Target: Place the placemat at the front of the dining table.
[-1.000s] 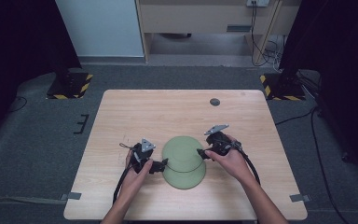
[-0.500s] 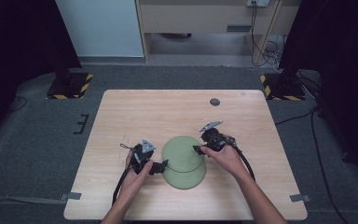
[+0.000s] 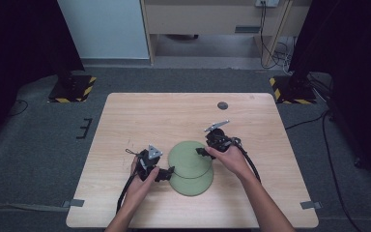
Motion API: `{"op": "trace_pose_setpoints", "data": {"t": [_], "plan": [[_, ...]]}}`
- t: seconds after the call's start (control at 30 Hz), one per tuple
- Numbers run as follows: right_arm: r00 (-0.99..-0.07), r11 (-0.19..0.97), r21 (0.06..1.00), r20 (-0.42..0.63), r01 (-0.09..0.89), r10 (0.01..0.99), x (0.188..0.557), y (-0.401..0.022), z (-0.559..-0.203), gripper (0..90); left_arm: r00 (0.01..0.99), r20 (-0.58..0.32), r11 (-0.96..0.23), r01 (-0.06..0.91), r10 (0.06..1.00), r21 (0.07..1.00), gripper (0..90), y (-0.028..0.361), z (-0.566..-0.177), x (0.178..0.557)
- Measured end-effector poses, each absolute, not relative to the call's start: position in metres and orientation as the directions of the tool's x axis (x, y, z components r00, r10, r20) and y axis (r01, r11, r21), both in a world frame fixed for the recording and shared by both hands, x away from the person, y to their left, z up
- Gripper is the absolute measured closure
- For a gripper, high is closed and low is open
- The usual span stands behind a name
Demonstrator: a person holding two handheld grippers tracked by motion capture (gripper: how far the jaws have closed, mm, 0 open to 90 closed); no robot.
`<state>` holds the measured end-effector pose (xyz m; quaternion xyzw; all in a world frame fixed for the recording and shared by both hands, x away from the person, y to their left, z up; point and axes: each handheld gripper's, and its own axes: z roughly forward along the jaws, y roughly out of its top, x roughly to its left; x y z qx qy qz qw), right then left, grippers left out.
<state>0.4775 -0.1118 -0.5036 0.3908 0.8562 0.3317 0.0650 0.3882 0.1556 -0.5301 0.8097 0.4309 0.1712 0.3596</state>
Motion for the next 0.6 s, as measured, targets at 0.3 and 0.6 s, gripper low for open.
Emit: {"op": "trace_pose_setpoints", "data": {"t": [0.3, 0.6], "plan": [[-0.681, 0.481, 0.593, 0.164, 0.646, 0.714, 0.483, -0.109, -0.51, 27.5, 0.569, -0.036, -0.368, 0.577, 0.821, 0.729, 1.7, 0.157, -0.531, 0.388], [-0.668, 0.459, 0.582, 0.207, 0.671, 0.715, 0.487, -0.112, -0.516, 21.3, 0.567, -0.04, -0.364, 0.58, 0.823, 0.729, 1.3, 0.157, -0.532, 0.388]]}}
